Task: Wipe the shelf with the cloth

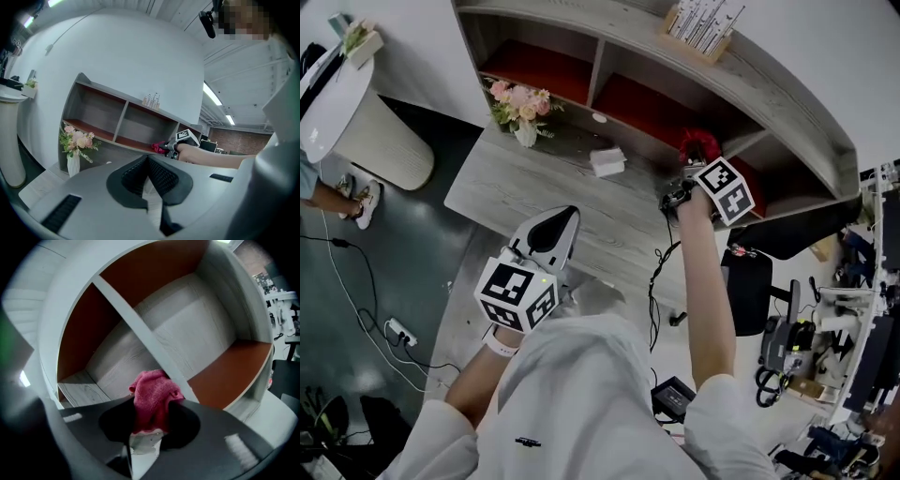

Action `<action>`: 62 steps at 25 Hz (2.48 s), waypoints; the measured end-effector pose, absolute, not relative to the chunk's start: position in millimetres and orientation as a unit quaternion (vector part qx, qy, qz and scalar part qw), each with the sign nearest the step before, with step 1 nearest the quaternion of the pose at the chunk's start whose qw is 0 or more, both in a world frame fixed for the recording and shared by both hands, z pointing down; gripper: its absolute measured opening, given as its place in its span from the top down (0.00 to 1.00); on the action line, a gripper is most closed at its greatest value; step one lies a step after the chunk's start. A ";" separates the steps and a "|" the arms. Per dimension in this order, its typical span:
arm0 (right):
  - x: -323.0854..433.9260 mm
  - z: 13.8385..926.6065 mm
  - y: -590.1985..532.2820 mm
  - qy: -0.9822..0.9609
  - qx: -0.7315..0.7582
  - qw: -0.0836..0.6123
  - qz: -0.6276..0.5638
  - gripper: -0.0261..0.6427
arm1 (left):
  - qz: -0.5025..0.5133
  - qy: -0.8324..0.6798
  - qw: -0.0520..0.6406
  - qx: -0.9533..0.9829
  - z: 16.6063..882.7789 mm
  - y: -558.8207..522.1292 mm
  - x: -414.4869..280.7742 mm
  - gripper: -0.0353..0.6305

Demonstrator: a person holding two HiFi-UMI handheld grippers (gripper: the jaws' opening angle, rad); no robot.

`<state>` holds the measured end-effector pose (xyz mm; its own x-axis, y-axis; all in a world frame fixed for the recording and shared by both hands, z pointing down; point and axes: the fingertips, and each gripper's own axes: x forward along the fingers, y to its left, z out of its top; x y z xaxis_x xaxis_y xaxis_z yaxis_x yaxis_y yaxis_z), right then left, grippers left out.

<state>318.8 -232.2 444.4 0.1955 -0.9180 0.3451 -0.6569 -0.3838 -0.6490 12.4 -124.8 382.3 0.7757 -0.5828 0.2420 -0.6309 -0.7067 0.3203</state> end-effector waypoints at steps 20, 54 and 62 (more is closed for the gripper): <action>324.6 324.2 -214.1 0.532 -0.766 0.261 -0.249 0.79 | 0.051 -0.313 0.169 0.933 358.5 -126.1 17.4 0.94; 282.0 306.5 -199.3 0.668 -0.728 0.083 -0.129 0.79 | 0.043 -0.281 0.164 0.945 349.9 -122.2 33.8 0.94; 322.2 301.9 -226.3 0.595 -0.762 0.179 -0.183 0.79 | 0.045 -0.280 0.166 0.945 352.1 -128.1 32.0 0.94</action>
